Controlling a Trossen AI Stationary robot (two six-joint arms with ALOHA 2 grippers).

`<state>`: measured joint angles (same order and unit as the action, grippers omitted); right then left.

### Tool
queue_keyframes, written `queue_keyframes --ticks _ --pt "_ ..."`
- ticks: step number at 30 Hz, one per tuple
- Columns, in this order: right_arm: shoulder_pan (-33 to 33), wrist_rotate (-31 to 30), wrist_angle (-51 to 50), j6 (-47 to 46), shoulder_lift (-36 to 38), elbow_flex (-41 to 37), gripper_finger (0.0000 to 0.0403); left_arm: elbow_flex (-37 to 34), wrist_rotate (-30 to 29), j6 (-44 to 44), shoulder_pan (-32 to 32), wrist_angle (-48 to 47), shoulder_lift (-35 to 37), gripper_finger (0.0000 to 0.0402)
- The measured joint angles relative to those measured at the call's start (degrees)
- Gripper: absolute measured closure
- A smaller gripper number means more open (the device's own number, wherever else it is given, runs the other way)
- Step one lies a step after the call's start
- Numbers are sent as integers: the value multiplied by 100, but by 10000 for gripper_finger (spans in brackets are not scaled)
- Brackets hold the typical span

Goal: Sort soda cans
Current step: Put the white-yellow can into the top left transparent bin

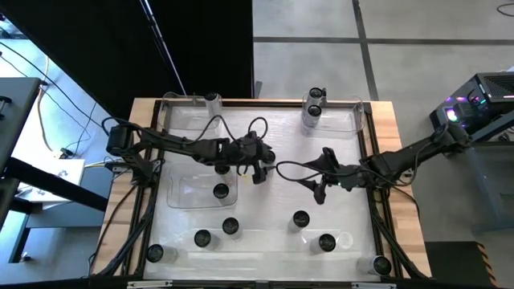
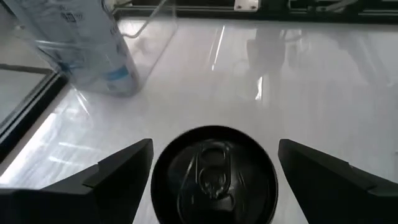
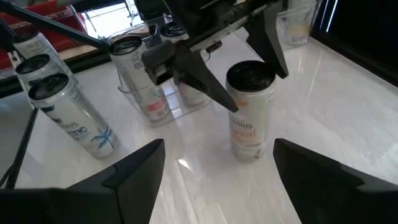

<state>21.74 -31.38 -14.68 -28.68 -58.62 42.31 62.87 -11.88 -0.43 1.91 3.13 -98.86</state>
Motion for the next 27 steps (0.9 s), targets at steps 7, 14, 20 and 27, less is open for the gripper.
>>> queue_keyframes --ticks 7,14,20,27 --pt "131 -37 39 -1 1 -3 107 -9 0 -2 0 25 -101 67" --pt "168 -41 44 -95 -1 -3 107 -11 -1 50 -4 -8 -134 118" --pt "168 -43 44 -112 -1 -3 107 180 8 284 -4 -345 -79 154" --pt "168 -41 67 -110 -6 -3 107 1067 -944 869 6 -1802 767 154"
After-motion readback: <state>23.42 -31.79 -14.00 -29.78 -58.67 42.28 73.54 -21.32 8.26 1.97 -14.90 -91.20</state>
